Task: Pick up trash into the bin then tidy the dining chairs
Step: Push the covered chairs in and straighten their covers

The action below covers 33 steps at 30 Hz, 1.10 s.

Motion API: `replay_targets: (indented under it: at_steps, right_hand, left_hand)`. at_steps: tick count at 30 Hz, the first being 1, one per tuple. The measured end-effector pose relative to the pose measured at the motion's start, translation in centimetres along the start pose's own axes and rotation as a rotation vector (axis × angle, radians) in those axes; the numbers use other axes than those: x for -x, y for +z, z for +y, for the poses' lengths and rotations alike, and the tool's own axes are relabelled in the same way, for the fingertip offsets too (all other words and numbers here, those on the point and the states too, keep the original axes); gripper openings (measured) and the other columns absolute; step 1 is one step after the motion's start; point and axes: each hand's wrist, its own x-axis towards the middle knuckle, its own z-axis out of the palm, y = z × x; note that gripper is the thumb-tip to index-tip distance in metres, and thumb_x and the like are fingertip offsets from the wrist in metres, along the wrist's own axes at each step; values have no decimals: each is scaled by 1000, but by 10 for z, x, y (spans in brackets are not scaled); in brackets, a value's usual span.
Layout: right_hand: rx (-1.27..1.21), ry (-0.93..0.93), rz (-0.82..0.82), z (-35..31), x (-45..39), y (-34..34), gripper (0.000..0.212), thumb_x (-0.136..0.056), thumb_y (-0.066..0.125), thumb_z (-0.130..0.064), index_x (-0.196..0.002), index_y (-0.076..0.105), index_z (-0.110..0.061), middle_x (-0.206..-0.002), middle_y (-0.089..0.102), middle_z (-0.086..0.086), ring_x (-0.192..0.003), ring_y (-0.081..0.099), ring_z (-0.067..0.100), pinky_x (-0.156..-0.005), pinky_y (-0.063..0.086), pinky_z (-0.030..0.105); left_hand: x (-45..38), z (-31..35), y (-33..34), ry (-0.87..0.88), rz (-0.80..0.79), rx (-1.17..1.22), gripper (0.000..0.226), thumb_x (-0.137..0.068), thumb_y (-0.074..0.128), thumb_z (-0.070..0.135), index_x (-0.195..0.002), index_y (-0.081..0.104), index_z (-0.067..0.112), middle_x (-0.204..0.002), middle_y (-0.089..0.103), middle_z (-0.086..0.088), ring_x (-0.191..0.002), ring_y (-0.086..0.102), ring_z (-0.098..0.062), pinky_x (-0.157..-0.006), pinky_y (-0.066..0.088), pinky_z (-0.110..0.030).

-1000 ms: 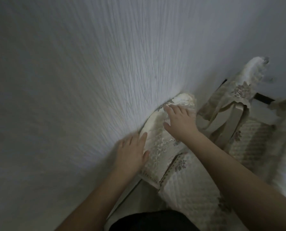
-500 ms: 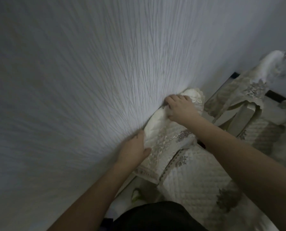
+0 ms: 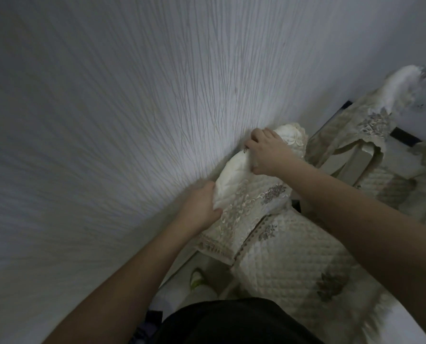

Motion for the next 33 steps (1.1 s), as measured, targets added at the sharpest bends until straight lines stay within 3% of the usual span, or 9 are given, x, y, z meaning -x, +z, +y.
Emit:
replay_targets:
  at_steps: [8,13,18,22,28,33]
  right_hand:
    - [-110,16,-21,16,38,-6,63,-67,76,-29,-120,49,-10,-117,53,8,-111,48,27,-98,32,32]
    - [-131,25,2,25,56,-1,64,-63,76,-27,-118,50,-8,-115,54,11,-109,50,30,-97,34,35]
    - [-111,16,26,28,73,9,65,-60,77,-28,-117,51,-8,-114,53,10,-108,49,29,-98,33,36]
    - [-107,41,0,24,80,15,64,-63,75,-29,-118,49,-10,-116,52,8,-111,48,27,-102,30,34]
    - [-112,71,15,28,103,19,63,-63,72,-28,-118,48,-11,-117,51,7,-114,45,27,-111,22,38]
    - [-108,104,-9,32,121,18,64,-64,73,-27,-120,47,-11,-120,50,7,-119,43,26,-114,18,38]
  left_hand:
    - [-1,27,8,43,-71,47,54,-67,76,34,-111,49,16,-103,58,-1,-90,57,-20,-75,50,-37]
    - [2,44,17,59,-92,19,51,-66,79,36,-96,40,22,-92,51,2,-83,54,-21,-62,34,-31]
    - [6,54,28,40,-98,-12,62,-65,80,40,-111,46,16,-98,56,0,-82,51,-18,-61,32,-29]
    - [10,54,41,28,-111,11,74,-62,81,43,-122,47,17,-111,61,-2,-97,59,-22,-71,43,-31]
    - [18,64,52,69,-141,38,79,-60,82,46,-123,46,14,-112,62,-2,-96,60,-20,-69,41,-27]
    - [26,77,59,114,-188,22,81,-60,82,48,-124,45,17,-117,61,-2,-101,60,-20,-77,49,-33]
